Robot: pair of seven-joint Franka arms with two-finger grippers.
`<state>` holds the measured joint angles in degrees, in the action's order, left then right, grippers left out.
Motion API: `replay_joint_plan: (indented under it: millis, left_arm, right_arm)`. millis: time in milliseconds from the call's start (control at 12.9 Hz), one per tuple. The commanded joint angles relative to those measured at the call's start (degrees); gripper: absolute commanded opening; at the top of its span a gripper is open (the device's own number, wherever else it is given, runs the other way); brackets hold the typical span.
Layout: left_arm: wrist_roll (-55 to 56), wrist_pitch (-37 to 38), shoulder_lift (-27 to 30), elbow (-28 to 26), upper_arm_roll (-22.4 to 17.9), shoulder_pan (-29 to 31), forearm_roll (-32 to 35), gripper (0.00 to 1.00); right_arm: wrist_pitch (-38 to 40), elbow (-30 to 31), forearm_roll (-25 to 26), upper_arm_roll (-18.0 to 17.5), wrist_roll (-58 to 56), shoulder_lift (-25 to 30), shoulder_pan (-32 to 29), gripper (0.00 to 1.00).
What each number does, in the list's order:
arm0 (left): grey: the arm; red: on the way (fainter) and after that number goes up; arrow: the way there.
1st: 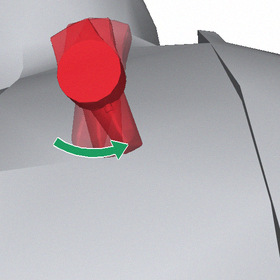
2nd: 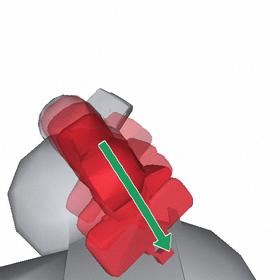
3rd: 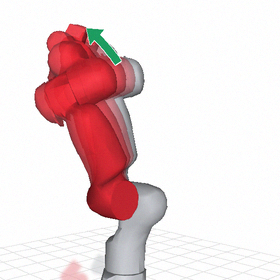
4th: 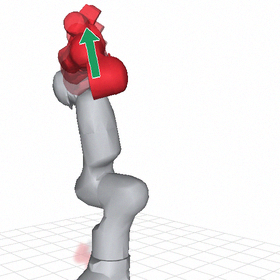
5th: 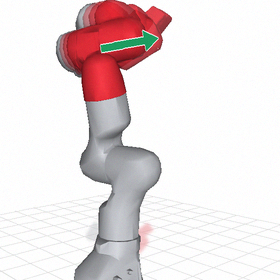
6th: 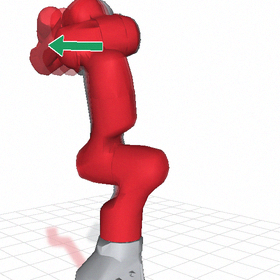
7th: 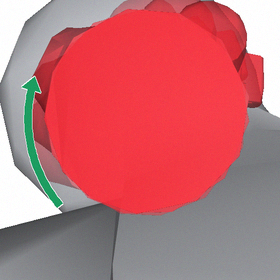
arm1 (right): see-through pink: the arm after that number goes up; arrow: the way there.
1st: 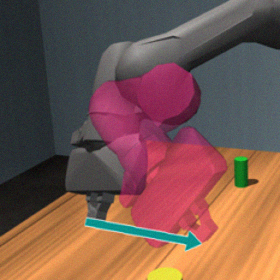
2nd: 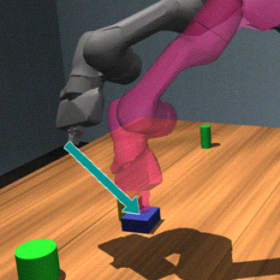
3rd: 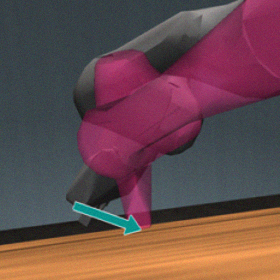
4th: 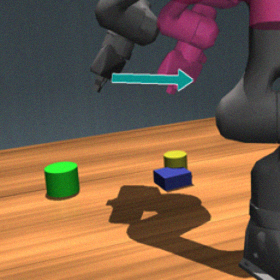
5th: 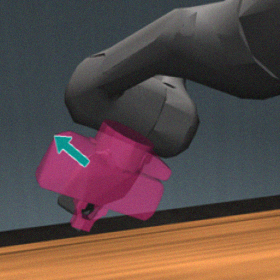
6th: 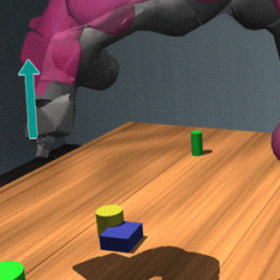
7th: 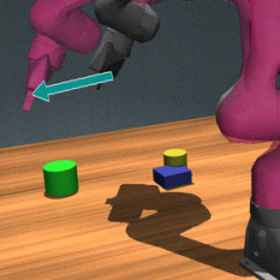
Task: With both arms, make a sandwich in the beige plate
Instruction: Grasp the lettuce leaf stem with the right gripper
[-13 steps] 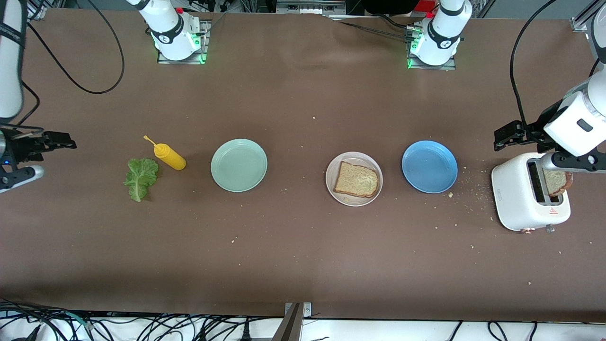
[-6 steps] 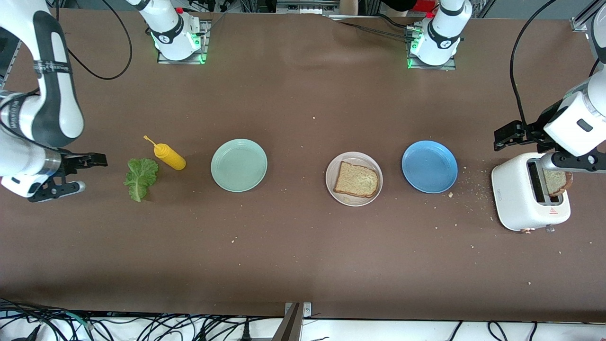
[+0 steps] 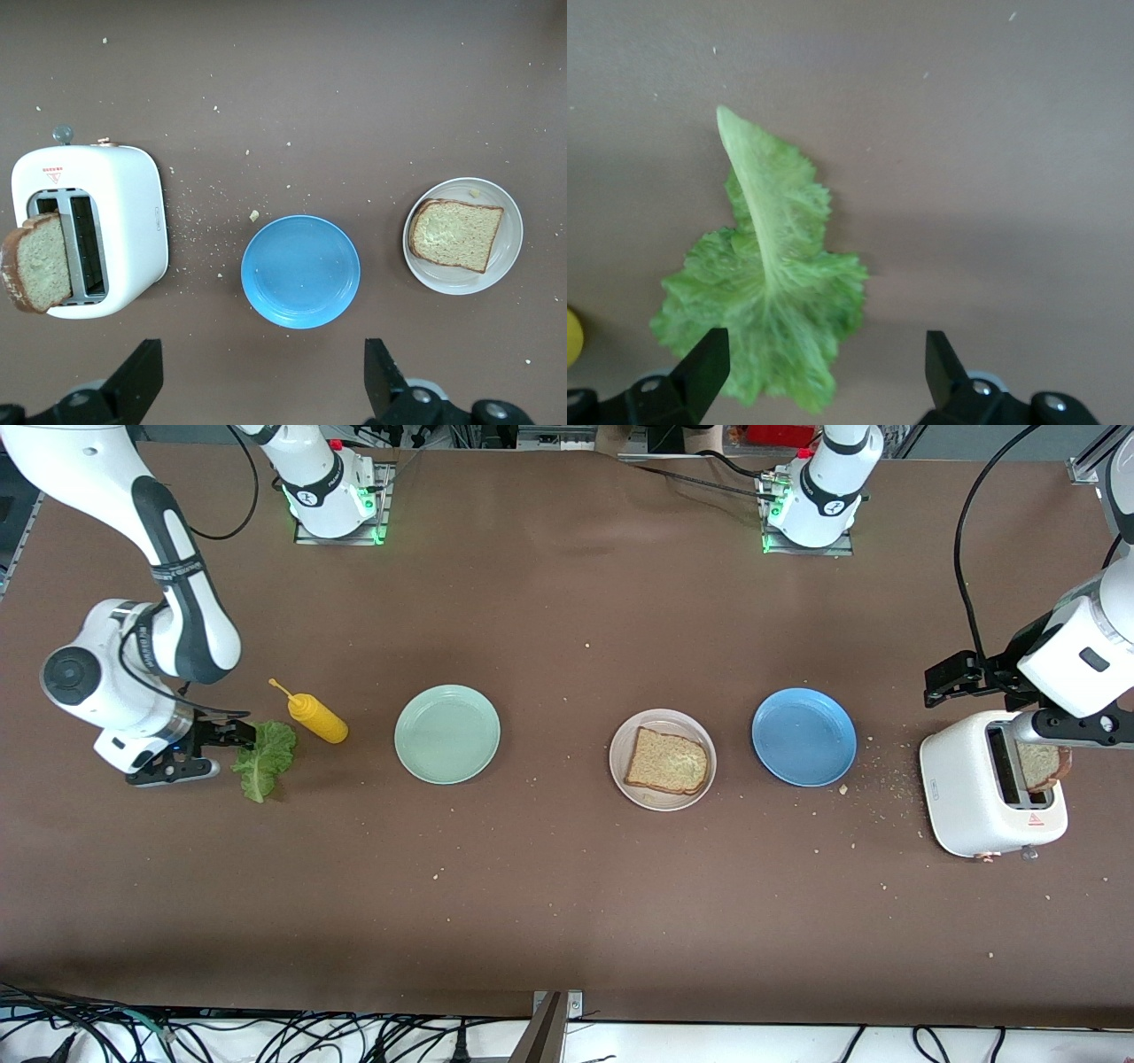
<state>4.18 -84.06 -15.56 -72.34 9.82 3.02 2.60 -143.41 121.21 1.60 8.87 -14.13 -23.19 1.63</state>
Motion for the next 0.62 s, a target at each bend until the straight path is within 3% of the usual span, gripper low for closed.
replay_joint_plan:
  millis: [0, 156, 233, 545]
  left_arm:
    - [0.12, 0.65, 0.71, -0.26, 0.2, 0.41, -0.93, 1.0]
    - [0.12, 0.65, 0.8, -0.26, 0.2, 0.41, -0.93, 1.0]
    - [0.12, 0.65, 0.71, -0.34, 0.2, 0.41, -0.93, 1.0]
    - [0.12, 0.65, 0.8, -0.26, 0.2, 0.41, -0.93, 1.0]
  right_arm:
    - [-4.49, 1.31, -0.02, -1.31, 4.89, -1.32, -0.04, 0.98]
    - [-8.1, 1.22, -0.02, -1.4, 5.07, -3.87, -0.05, 0.98]
    - [-9.59, 1.13, -0.19, -1.49, 5.68, -4.84, -0.05, 0.9]
    - [-10.23, 1.13, -0.46, -2.2, 5.17, -5.29, -0.05, 0.26]
